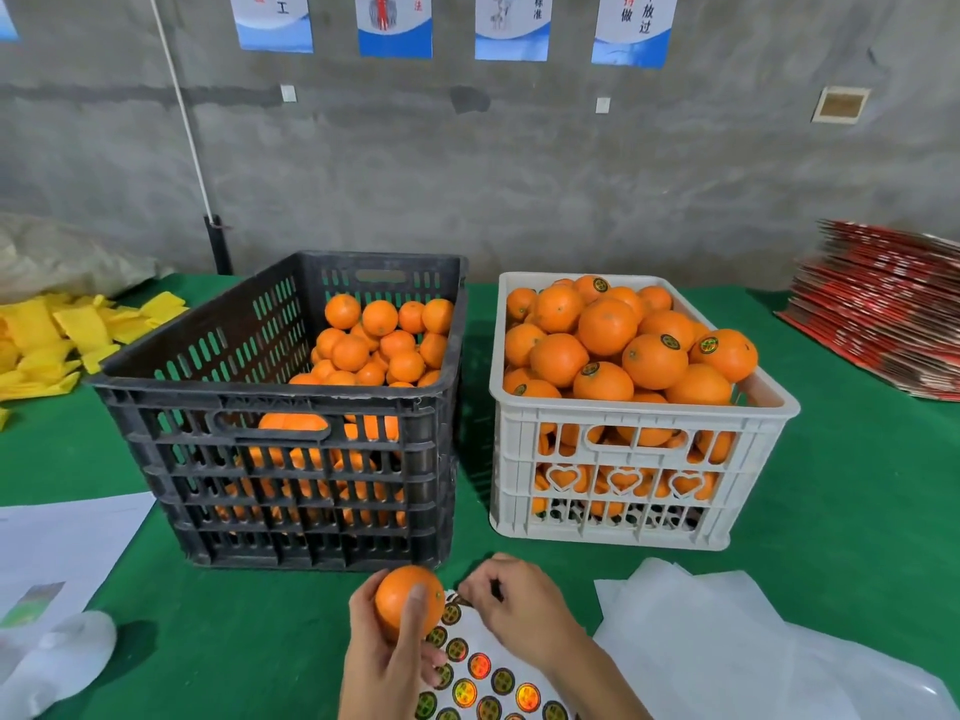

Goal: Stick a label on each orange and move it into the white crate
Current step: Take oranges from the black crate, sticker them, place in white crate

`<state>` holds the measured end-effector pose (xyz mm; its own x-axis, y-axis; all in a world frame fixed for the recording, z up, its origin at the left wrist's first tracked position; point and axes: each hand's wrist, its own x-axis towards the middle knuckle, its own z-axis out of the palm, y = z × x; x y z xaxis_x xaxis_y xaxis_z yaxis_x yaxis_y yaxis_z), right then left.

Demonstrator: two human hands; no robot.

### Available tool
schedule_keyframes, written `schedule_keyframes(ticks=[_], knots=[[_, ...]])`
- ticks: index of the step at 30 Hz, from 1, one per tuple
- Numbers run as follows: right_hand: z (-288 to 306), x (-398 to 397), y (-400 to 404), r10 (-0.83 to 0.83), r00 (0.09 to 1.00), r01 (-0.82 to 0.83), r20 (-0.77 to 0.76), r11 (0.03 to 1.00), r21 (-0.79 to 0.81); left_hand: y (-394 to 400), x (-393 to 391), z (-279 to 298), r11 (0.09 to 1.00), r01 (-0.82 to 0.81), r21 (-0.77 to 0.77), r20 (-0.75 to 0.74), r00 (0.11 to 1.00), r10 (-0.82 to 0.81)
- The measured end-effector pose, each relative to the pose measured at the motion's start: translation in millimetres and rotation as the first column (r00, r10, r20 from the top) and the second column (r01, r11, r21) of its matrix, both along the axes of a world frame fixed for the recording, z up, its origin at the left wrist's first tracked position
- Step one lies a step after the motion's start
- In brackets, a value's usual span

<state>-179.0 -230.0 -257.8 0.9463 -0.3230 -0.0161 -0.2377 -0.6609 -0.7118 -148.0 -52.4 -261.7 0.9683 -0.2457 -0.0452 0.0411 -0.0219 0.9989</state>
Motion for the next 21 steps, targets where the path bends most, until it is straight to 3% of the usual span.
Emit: schedule_keyframes(ticks=[6,17,21], knots=[[6.2,-11.4,-3.5,0.115,0.993,-0.119,0.037,0.984,0.131,1.7,0.5,-2.0,1.0,0.014,0.0,0.012,1.0,-0.014],[1.9,-12.6,3.2,0.169,0.982,-0.159,0.089,0.981,-0.11,1.7,1.9,-1.9,0.999,0.033,-0.006,0.0,0.999,-0.033],[3.0,-13.7,4.6,0.236,0.965,-0.196,0.114,0.939,-0.284,1.5,3.6,-2.6,1.0,0.027,0.008,-0.011,1.0,-0.026]])
